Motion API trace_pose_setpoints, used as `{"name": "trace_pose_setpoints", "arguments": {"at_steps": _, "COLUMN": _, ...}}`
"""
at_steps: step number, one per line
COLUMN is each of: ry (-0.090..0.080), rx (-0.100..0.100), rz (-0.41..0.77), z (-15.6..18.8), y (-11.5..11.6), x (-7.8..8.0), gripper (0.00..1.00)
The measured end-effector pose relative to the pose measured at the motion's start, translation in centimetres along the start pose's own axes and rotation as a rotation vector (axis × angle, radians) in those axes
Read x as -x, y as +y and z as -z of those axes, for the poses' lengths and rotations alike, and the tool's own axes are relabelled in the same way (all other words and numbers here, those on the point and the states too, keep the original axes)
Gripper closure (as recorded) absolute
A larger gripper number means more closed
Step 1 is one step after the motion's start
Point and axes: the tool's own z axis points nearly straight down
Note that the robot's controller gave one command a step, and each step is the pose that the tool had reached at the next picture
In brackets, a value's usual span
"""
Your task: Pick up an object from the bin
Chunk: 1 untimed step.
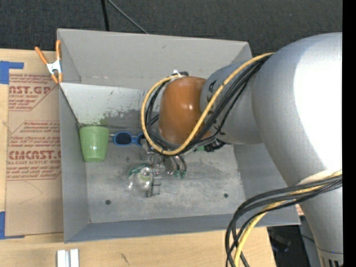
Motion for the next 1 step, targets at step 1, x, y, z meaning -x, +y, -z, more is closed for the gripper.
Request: {"name": "trace_pose_setpoints", "arguments": {"at_steps": 1, "ry": -0.004, "rx": 0.002, "rz": -0.001, "z": 0.40, "y": 0.08, "x": 0.14, "gripper": 1.00}}
